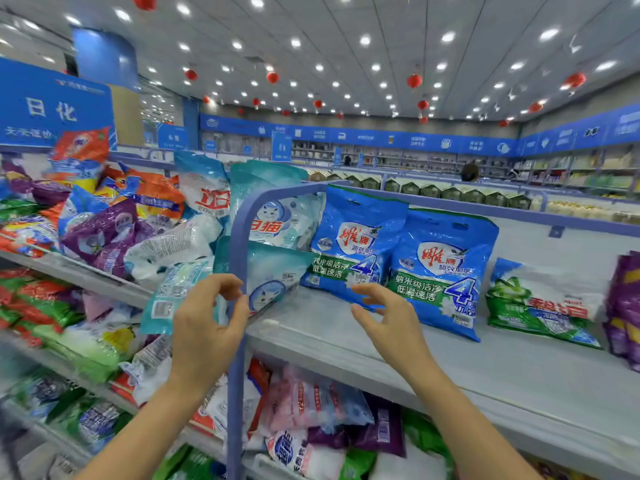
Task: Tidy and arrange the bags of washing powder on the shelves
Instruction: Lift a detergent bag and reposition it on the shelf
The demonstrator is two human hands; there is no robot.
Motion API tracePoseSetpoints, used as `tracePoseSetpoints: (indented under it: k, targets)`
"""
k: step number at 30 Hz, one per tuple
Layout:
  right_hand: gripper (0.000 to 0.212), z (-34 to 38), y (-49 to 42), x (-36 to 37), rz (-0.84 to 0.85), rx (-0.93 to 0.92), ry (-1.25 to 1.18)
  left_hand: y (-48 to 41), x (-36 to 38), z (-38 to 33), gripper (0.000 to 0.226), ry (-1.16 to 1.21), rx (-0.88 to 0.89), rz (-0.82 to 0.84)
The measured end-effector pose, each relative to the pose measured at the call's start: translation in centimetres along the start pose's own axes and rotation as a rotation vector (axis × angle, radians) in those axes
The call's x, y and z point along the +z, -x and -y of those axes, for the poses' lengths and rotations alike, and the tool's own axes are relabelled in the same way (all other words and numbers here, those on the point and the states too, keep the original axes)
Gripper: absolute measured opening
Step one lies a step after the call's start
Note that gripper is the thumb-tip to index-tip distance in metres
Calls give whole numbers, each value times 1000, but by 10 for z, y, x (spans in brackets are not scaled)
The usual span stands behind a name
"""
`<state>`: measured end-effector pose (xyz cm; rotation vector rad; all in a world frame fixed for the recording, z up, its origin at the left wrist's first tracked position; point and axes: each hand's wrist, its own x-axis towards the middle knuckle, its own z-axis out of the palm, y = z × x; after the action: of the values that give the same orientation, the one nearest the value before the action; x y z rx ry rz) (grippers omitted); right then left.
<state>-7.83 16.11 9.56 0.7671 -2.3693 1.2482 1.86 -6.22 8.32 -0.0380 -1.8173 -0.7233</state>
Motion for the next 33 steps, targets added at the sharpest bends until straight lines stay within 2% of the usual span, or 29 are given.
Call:
tracePoseSetpoints:
  k: [2, 5, 7, 10, 12, 15, 19, 23, 28, 33]
  targets:
    - [26, 17, 7, 18, 18, -46, 24, -2, -28, 27, 33, -164, 4, 13]
    - [26, 32, 10, 34, 8, -103, 55, -4, -38, 54, 69, -367, -58, 175]
    - [28, 45, 7, 53, 11, -146, 111, -8, -40, 71, 78, -455, -71, 271]
    - [27, 60, 0, 78, -7, -150, 121, -28, -30, 90, 82, -398, -80, 356]
    - [26, 64, -5, 92, -48, -119, 103, -40, -17, 96, 76, -308, -63, 392]
    - [24, 69, -11, 112, -126, -8, 12, -52, -1, 109, 49, -250, 35, 437]
    - [21, 80, -9, 141, -242, 109, -80, -65, 8, 129, 33, -169, 146, 466]
    - [26, 95, 0, 163, -351, 138, -104, -72, 8, 135, 26, 41, 43, 396]
    - [30, 112, 7, 176, -420, 71, 1, -94, -8, 139, 30, 328, -62, 208]
    - [26, 130, 2, 188, -464, -53, -33, -139, -33, 137, 32, 493, -8, 50]
